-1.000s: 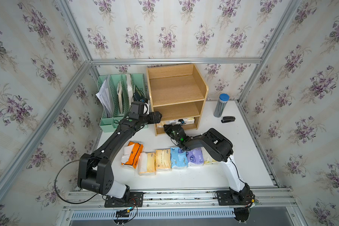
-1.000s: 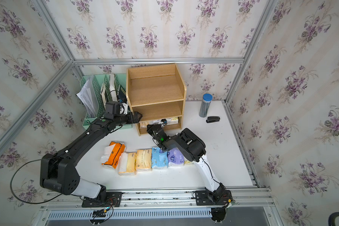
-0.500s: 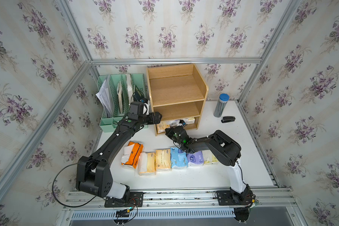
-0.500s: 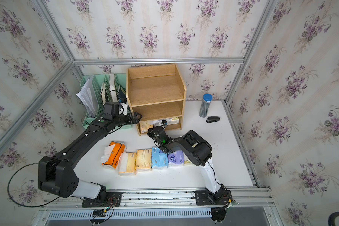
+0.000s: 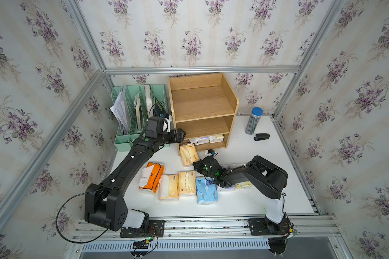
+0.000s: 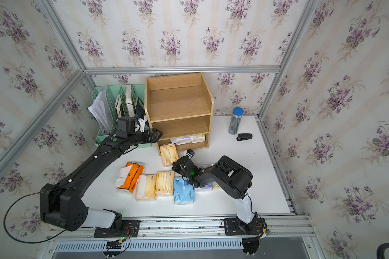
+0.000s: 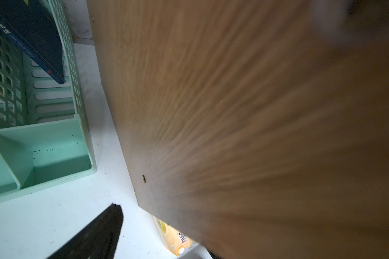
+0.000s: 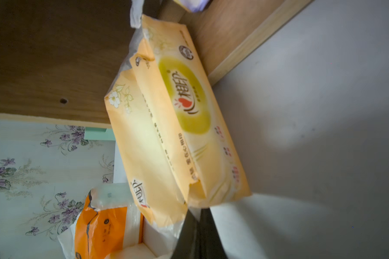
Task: Remove the tissue boxes from the shelf
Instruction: Place the box of tissues at the center of the board, then adjust the box of tissues at the center of the board.
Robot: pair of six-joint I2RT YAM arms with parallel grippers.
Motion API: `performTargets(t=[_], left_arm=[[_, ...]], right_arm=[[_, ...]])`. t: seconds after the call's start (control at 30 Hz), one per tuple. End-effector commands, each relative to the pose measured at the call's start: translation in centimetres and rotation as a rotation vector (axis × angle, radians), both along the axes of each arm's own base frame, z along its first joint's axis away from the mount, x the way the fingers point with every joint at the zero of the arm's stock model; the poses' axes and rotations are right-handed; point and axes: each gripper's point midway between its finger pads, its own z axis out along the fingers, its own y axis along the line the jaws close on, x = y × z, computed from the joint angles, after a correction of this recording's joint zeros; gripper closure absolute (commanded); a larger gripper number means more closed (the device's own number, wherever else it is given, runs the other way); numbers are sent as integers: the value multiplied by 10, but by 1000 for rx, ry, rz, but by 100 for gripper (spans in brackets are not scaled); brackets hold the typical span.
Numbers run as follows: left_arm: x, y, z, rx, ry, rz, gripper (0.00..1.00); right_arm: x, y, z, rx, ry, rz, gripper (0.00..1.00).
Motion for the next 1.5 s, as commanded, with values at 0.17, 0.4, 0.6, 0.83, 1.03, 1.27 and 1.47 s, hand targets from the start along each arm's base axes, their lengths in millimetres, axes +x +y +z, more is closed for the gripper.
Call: performTargets(t=[0.17,0.4,0.6,0.83,1.03,1.27,1.47], left_arm=[[-5,1,13,-15,-26,7,1],[-7,1,19,-22,-37,12,1],[-12,0,26,-27,-47,11,1],[-25,1,26,-22,-39,5,1],[-33,2,20,-17,-36,15,1],[-29,1,16,-13,-27,17,1],[-20,-4,10,-12,-14,13,1]], right_arm=[[-25,-7,5,-83,-8,33,99],[-22,-30,37,-248,-79,16,84],[-31,-51,62,-338,-123,36,63],[-60,-80,66,-442,-136,94,56],[-37,-82,81,-478,-204,74,57],[19,-39,80,-447,-226,162,57],[29,3,44,-413,-170,295,58]])
